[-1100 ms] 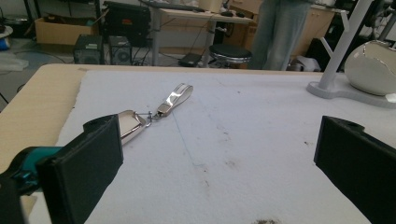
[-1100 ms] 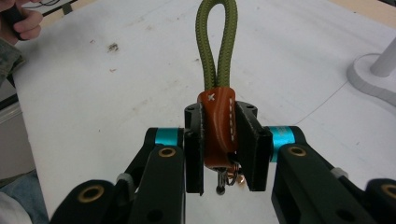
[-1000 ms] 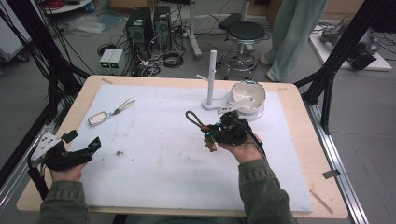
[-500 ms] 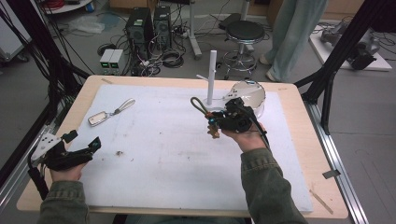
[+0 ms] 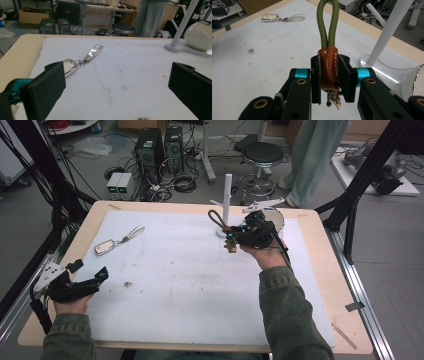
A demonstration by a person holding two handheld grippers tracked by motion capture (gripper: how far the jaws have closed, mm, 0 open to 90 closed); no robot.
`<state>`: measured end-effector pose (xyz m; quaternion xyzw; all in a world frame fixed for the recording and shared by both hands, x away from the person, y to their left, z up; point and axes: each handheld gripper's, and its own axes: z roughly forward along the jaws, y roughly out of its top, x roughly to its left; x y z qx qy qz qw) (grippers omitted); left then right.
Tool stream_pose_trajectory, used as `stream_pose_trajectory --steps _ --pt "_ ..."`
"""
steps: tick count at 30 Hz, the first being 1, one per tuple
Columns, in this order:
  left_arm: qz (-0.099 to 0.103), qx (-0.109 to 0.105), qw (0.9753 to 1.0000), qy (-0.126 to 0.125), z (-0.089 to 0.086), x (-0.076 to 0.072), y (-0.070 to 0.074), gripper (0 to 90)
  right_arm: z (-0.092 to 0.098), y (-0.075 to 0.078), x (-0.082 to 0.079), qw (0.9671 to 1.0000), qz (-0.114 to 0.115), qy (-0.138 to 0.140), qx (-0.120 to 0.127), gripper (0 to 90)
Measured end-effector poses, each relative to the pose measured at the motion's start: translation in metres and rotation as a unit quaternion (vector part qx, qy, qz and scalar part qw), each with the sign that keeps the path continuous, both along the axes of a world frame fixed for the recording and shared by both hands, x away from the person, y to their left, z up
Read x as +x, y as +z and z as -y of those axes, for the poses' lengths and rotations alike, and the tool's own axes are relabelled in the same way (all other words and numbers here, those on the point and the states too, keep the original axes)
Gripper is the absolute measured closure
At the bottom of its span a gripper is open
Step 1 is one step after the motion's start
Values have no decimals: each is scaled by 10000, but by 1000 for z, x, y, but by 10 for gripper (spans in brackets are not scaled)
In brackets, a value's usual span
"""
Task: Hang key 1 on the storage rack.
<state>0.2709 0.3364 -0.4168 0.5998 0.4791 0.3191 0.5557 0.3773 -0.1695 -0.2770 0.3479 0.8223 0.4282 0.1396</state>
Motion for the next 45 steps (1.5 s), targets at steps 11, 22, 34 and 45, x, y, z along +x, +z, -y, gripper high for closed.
stream_pose_trajectory --steps 11,22,34,45 --pt "6 -3 10000 0 0 0 0 17 8 6 14 9996 25 -246 128 738" --pt "-10 24 10000 -11 0 1 0 17 15 7 23 9987 132 -484 14 738" --pt "-8 27 10000 -14 -1 1 -1 17 24 3 35 9960 173 -859 193 738" --pt "-3 11 10000 -1 -1 2 -1 17 30 -5 48 9949 57 -966 267 738"
